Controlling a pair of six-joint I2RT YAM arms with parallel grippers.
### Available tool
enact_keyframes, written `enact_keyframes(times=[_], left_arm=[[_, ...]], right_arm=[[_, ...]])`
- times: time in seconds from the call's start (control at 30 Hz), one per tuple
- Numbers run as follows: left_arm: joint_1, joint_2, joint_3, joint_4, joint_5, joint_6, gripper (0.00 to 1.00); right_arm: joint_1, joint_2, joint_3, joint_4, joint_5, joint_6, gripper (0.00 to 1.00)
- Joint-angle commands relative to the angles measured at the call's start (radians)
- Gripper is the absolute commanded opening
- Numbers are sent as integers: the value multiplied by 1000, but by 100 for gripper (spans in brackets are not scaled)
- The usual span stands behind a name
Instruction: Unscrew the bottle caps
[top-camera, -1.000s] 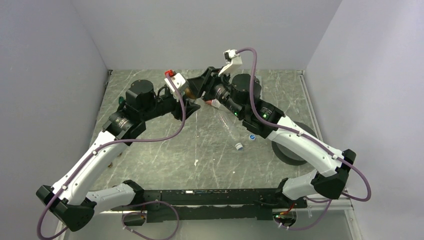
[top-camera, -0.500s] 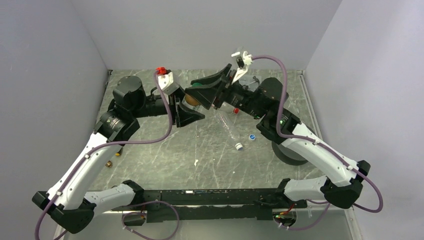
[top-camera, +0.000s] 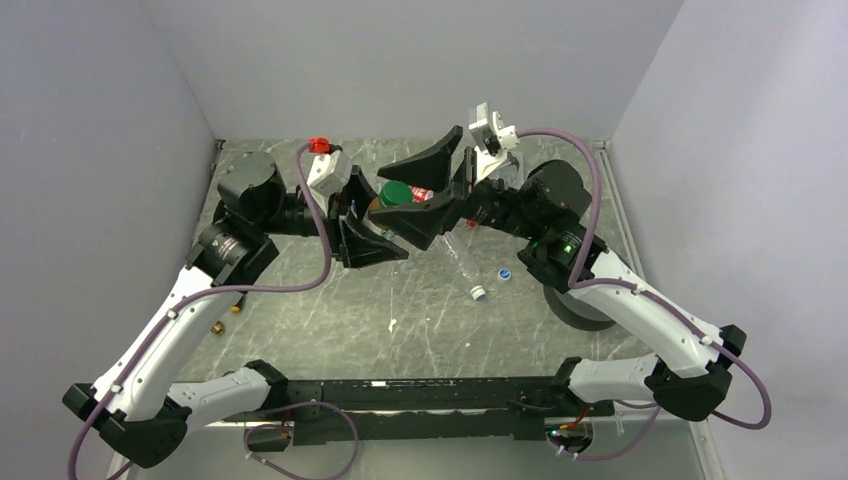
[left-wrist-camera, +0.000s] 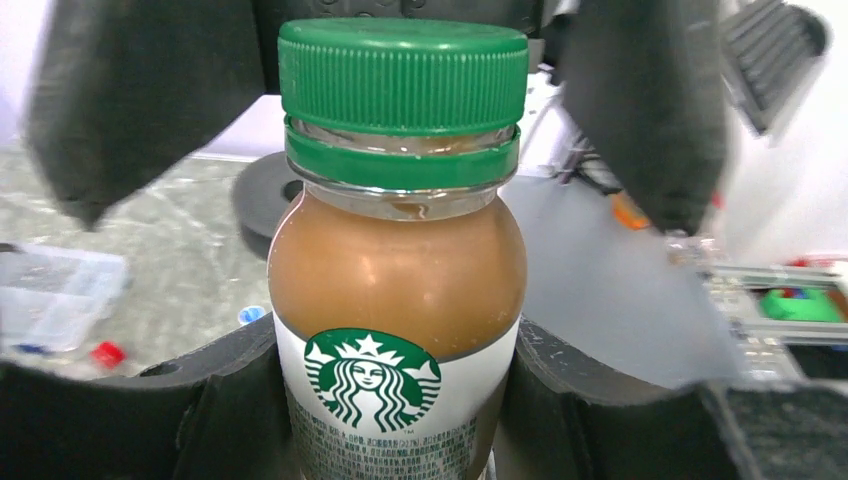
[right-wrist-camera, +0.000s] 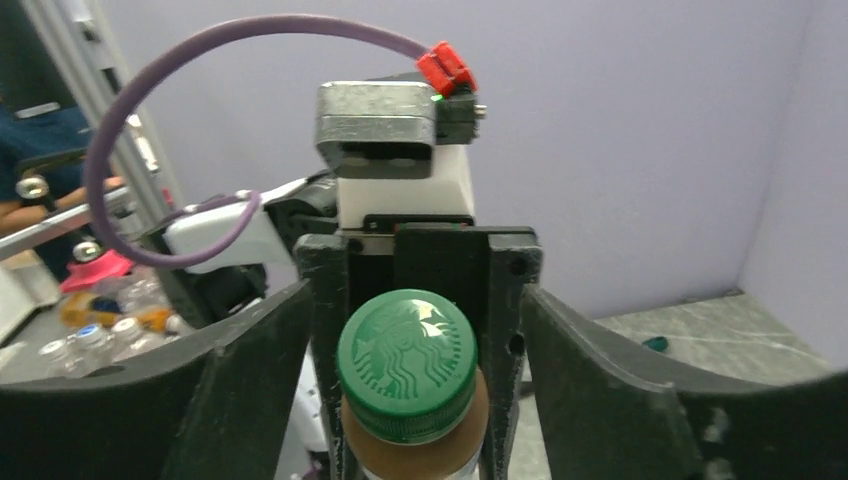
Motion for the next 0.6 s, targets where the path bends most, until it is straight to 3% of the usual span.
enact_keyframes(times=[0.0, 0.1, 0.17, 0.23, 0.37, 0.57], left_arm=[[1, -21, 27, -27, -138, 135, 0], [1, -27, 14, -103, -351, 285, 0], [1, -29, -2, -115, -526, 344, 0], [1, -32, -22, -107, -611, 399, 0], [1, -33, -48, -88, -701, 424, 0], [1, -33, -58, -79, -722, 414, 0]], right_arm=[[2, -44, 11, -51, 178, -29, 89], [2, -46, 30, -94, 311, -23, 99], [2, -21, 75, -166, 399, -18, 100], [2, 12, 125, -243, 488, 3, 99], [2, 68, 195, -352, 617, 36, 96], [2, 123, 240, -383, 619, 63, 92]])
